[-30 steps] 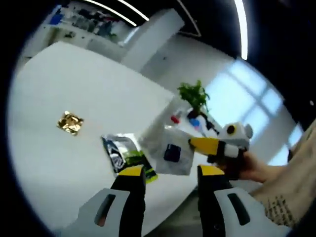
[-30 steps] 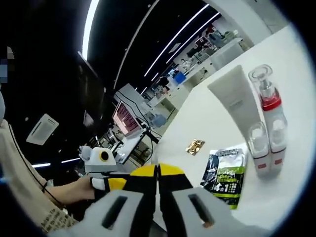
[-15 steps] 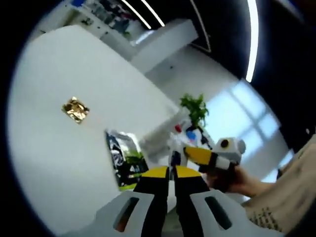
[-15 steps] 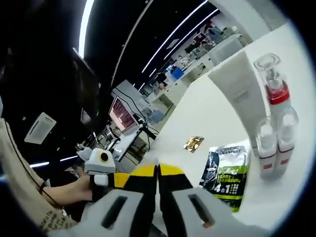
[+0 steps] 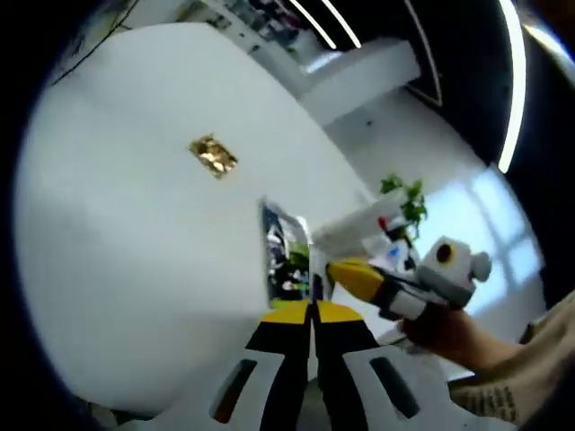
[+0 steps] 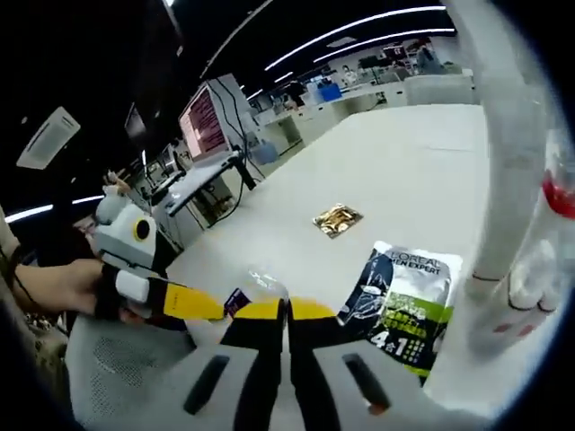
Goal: Arrange the skincare products in the storage area until every visible bottle or jar stands upright without overlapping.
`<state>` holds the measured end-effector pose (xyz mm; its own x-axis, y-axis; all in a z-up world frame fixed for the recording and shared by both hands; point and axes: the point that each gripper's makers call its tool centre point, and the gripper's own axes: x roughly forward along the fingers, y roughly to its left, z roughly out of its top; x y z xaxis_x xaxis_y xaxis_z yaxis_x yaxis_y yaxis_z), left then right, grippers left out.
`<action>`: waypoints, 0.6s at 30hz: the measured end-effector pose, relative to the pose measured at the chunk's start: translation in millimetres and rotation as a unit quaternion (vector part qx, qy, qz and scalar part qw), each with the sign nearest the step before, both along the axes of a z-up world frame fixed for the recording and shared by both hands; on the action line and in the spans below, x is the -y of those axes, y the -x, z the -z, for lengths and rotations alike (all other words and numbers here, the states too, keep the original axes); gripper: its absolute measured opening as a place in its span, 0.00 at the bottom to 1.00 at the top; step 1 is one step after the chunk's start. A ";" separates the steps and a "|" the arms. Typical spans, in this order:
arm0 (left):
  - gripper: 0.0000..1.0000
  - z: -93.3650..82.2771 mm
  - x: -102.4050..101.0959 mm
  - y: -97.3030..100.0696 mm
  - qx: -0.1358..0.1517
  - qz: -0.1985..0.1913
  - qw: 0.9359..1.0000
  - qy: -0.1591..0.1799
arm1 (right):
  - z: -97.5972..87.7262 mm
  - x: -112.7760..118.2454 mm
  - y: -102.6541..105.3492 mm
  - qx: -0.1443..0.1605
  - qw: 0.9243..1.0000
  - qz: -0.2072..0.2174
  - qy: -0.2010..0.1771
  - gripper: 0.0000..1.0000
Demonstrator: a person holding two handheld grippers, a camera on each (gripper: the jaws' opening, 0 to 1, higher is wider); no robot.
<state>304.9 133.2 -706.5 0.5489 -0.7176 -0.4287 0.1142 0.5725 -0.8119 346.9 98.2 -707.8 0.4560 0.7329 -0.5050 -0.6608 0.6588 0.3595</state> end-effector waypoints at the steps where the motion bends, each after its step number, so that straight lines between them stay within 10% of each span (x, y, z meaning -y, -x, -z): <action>1: 0.00 5.9 -2.4 0.5 -0.008 -0.007 1.000 -0.002 | 4.7 -3.1 -0.2 0.005 1.000 -0.010 0.011 0.01; 18: 0.00 52.1 -12.4 -18.6 -0.065 -0.014 0.995 -0.081 | 54.7 -19.2 -22.2 0.074 0.981 -0.083 0.157 0.01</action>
<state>323.5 145.6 -758.6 0.5001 -0.6191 -0.6055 -0.0023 0.6982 -0.7159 369.1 117.4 -762.5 0.4287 0.6219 -0.6553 -0.7985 0.6001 0.0471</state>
